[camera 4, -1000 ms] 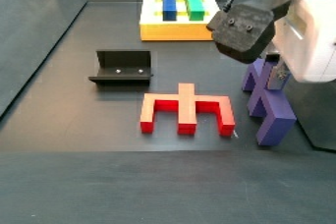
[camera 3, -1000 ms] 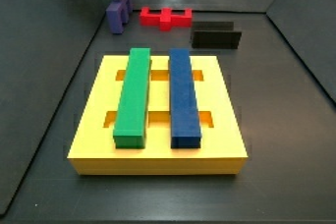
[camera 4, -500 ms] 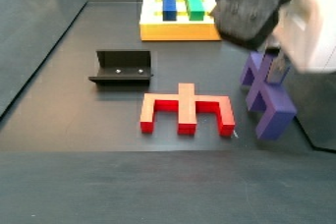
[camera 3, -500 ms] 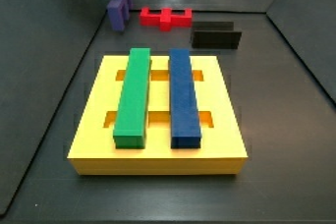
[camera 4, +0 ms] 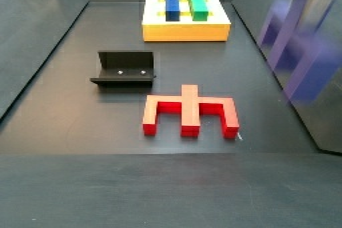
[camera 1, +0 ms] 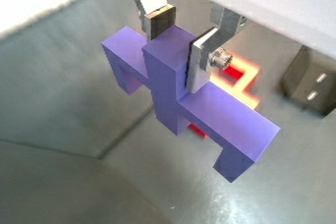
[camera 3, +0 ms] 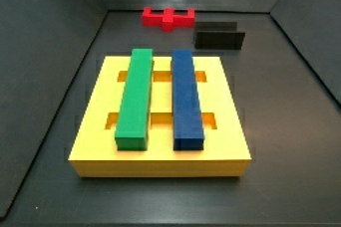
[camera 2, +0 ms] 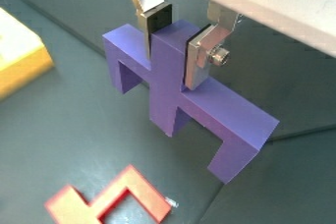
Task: Pick up the purple object. Move up. Move to above the board. Insert the purple object.
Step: Move to above the board.
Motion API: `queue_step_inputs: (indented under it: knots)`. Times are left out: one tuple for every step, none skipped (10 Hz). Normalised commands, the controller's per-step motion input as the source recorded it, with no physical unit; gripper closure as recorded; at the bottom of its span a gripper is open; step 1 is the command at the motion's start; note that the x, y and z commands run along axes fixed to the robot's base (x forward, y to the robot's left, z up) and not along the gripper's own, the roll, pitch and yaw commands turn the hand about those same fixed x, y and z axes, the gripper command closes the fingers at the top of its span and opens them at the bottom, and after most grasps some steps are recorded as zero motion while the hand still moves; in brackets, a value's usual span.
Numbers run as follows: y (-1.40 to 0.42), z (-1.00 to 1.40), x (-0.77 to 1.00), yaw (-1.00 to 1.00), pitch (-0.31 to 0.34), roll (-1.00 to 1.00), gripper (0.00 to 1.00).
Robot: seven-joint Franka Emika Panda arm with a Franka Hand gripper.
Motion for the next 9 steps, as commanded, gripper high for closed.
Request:
queue_step_inputs:
  knots:
    - [-0.02, 1.40, -0.06, 0.00, 0.009, 0.02, 1.00]
    - [0.00, 0.90, 0.02, 0.00, 0.049, 0.01, 1.00]
    - [0.01, 0.46, 0.05, 0.00, 0.103, -0.01, 1.00]
    - [0.00, 0.22, 0.05, 0.00, 0.100, 0.00, 1.00]
    - [-1.40, 0.14, 0.52, 1.00, 0.028, -0.01, 1.00]
    - [-1.40, 0.14, 0.52, 1.00, 0.028, 0.00, 1.00]
    - [-1.40, 0.14, 0.52, 1.00, 0.035, 0.00, 1.00]
    - [-1.40, 0.14, 0.53, 1.00, 0.036, -0.01, 1.00]
    - [-1.40, 0.14, 0.55, 1.00, 0.044, 0.00, 1.00]
